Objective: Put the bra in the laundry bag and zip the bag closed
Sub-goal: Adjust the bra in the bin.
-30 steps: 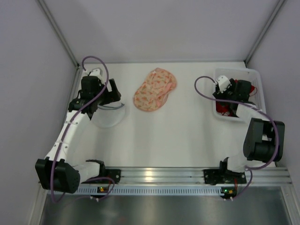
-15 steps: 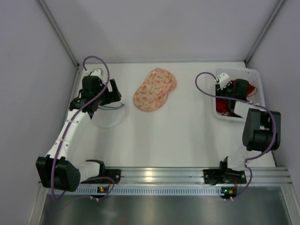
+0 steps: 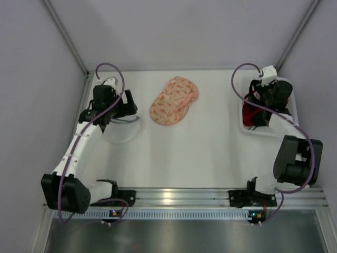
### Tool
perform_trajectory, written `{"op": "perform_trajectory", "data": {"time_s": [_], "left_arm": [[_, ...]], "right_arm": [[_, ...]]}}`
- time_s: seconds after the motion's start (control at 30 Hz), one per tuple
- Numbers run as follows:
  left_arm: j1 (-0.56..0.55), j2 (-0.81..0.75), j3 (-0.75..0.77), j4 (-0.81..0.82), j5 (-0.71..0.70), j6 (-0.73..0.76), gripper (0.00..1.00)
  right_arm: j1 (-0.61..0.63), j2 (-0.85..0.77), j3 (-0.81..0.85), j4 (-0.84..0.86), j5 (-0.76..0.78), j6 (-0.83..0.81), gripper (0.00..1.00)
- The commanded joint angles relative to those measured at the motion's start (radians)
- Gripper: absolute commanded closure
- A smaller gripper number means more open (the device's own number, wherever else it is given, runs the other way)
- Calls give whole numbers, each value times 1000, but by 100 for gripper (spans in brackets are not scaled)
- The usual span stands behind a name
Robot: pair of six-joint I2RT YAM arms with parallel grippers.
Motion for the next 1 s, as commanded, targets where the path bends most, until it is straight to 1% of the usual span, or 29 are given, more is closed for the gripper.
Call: {"op": "perform_trajectory", "data": {"time_s": [0.0, 0.13, 0.23, 0.37, 0.43, 0.5, 0.53, 0.57, 0.6, 0.63, 0.67, 0.7, 0.77, 0.8, 0.83, 0.87, 0.9, 0.93, 0.97], "left_arm": [[5, -38, 23, 30, 24, 9, 1], [5, -51, 18, 30, 61, 1, 1], [5, -63, 14, 30, 57, 3, 1], [5, -77, 14, 32, 34, -5, 1], [5, -83, 11, 32, 26, -6, 1], [5, -89, 8, 32, 21, -8, 2], [5, -89, 8, 32, 20, -6, 1], [5, -90, 8, 30, 21, -6, 1], [5, -89, 9, 32, 21, -8, 1], [4, -87, 8, 32, 24, -8, 1], [5, -86, 11, 33, 33, -9, 1], [4, -81, 15, 32, 43, -10, 2], [1, -69, 21, 33, 41, -8, 1], [-15, -66, 36, 32, 29, -3, 2], [-27, -57, 44, 33, 15, 3, 1], [-45, -51, 55, 32, -5, 16, 1], [-68, -46, 84, 30, -90, 23, 2], [-131, -29, 98, 30, -120, 27, 2], [-163, -17, 116, 30, -149, 30, 2]], "right_arm": [[-8, -104, 29, 109, 71, 131, 100], [-10, -169, -14, 193, 117, 210, 100], [-11, -201, -28, 211, 135, 215, 100], [-11, -158, 6, 94, 180, 199, 100], [-11, -141, -19, 107, 206, 187, 100], [-11, -120, -71, 157, 220, 153, 100], [-11, -114, -78, 156, 233, 144, 100], [-11, -102, -74, 144, 233, 133, 98], [-11, -94, -65, 100, 230, 132, 89], [-10, -85, -53, 71, 195, 133, 77], [-10, -78, -21, 43, 175, 138, 62], [-11, -75, -2, 12, 162, 156, 49], [-11, -80, 50, -51, 149, 228, 41], [-11, -89, 65, -68, 140, 245, 35], [-11, -116, 78, -101, 134, 259, 33], [-11, -138, 95, -112, 126, 296, 27], [-11, -158, 101, -120, 128, 316, 21], [-11, -207, 104, -132, 90, 329, 19], [-11, -232, 106, -137, 67, 339, 17]]}}
